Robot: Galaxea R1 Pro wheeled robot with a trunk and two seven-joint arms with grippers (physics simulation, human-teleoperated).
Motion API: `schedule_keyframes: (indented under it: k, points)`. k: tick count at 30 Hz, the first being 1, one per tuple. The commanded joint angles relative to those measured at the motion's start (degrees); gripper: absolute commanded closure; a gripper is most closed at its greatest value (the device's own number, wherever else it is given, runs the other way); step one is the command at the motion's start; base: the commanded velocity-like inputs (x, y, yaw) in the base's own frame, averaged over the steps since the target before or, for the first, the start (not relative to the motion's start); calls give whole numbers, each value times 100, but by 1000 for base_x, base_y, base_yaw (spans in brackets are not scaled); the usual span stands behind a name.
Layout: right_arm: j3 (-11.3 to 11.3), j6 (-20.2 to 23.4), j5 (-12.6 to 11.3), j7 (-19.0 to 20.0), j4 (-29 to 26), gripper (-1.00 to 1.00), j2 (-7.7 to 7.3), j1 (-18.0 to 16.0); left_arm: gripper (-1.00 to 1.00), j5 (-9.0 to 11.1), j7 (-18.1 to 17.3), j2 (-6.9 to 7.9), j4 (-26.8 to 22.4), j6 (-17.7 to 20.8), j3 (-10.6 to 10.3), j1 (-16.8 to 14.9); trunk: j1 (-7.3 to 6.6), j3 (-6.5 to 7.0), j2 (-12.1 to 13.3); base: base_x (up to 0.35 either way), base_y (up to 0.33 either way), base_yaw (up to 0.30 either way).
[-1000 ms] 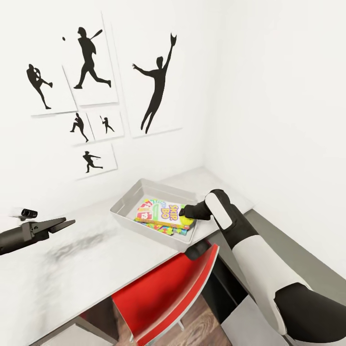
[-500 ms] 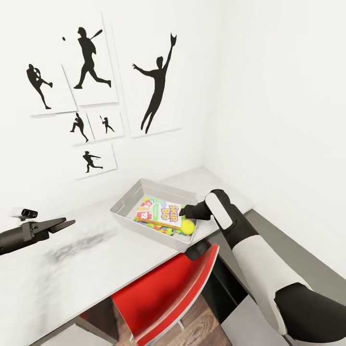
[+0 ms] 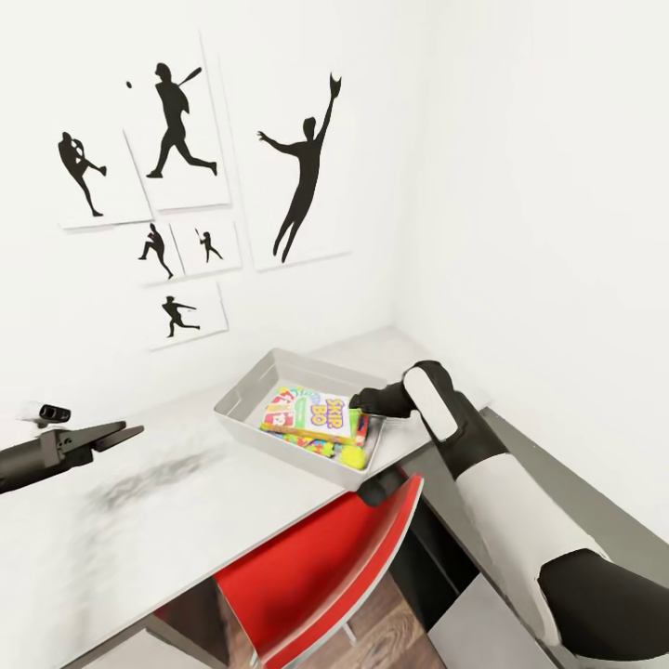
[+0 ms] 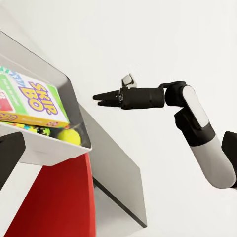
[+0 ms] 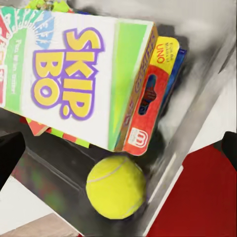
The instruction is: Put all the toys in the child's room - the three board games (two on the bed and one on the table), the two jigsaw puzzles on the table, and the tennis ball on the table - inside the toy box on the table in the child's room.
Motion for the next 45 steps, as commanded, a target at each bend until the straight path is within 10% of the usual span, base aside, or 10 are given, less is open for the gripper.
schedule_keyframes:
  k: [1,8,19,23,30,33,40,45]
  points:
    - [7,9,-132,-7,-166,-100,-79,7,-100,-4,-24,11,3,61,2,2,4,-3,-11,0,0,0]
    - [5,9,-1275,205,-1244,-100,-698,446,-100,-7,-24,31,16,53,6,24,4,62,-11,0,0,0]
    - [-100,9,-2346,423,-2508,-100,-1477,1279,-100,-13,-24,40,70,26,23,44,4,163,-11,0,0,0]
    - [-889,9,-2678,1427,-3078,-100,-1793,2363,-100,-4,-24,52,163,-177,29,250,4,200,-11,0,0,0]
    - [-2235,-476,-2644,3784,-3234,-100,-1831,4384,-100,3,-24,56,183,-234,39,626,4,265,-11,0,0,-51]
    - [-2339,-1090,-2463,4510,-3244,-100,-1841,4995,-100,31,-24,57,163,-232,42,680,4,293,-11,0,0,-108]
    - [-2478,-2247,-1105,6958,-3207,-100,-1820,5767,-100,49,-24,66,135,-178,156,718,4,333,-11,0,0,-96]
    - [-2511,-2359,-732,7294,-3131,-100,-1777,5820,-100,49,-24,65,140,-169,177,720,4,337,-11,0,0,-13]
